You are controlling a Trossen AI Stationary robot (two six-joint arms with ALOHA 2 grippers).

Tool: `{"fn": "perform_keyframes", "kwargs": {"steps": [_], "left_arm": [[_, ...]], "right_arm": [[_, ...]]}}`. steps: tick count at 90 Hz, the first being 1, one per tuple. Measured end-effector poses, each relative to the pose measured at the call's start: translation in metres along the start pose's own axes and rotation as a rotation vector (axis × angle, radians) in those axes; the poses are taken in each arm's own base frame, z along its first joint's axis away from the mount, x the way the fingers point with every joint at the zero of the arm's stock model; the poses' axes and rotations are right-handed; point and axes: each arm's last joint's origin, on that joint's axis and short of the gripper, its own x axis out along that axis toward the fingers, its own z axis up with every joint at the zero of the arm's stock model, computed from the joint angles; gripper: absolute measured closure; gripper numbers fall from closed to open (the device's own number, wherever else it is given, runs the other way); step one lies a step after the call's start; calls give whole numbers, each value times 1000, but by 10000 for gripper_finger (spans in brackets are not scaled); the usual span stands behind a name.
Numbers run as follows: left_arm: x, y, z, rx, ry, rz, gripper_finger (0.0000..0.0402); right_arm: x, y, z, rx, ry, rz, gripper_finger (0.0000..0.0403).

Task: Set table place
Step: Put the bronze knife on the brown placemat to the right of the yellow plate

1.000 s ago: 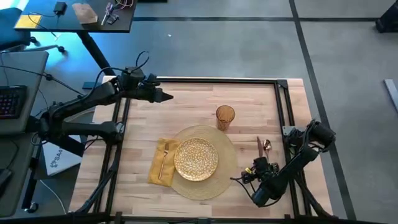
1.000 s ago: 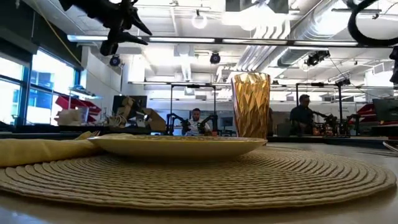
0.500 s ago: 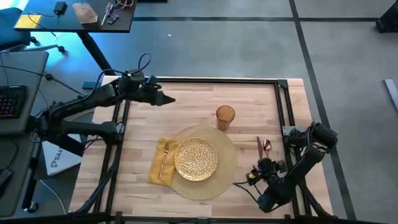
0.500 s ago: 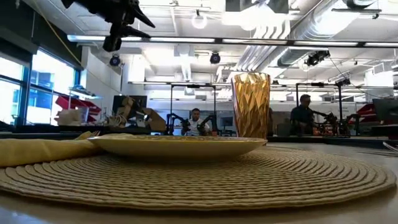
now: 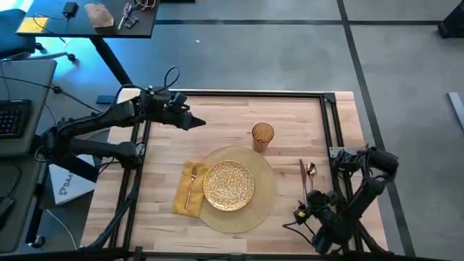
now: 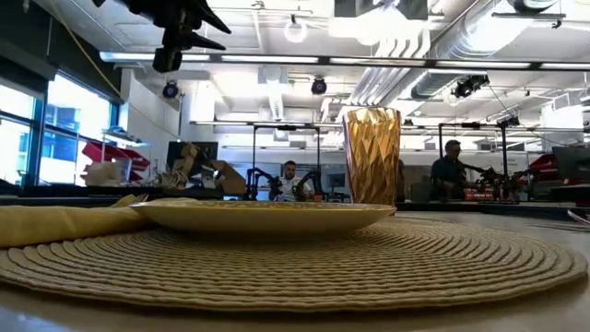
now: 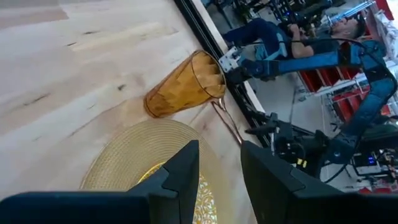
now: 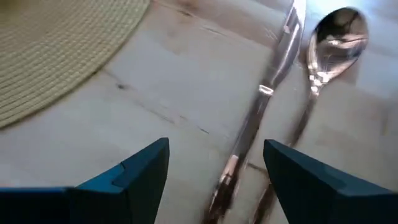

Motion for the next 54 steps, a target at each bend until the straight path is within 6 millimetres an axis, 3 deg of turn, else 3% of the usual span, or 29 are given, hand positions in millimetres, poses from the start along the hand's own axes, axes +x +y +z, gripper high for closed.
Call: {"fn": "perform_keyframes", "kwargs": {"steps": [22, 54], "left_arm": [[1, -3, -2, -5, 0, -13, 300], [1, -6, 1, 9, -43, -28, 300]], "right_arm": [[39, -14, -5, 53, 22, 31, 178], [53, -14, -10, 43, -12, 123, 347]]}}
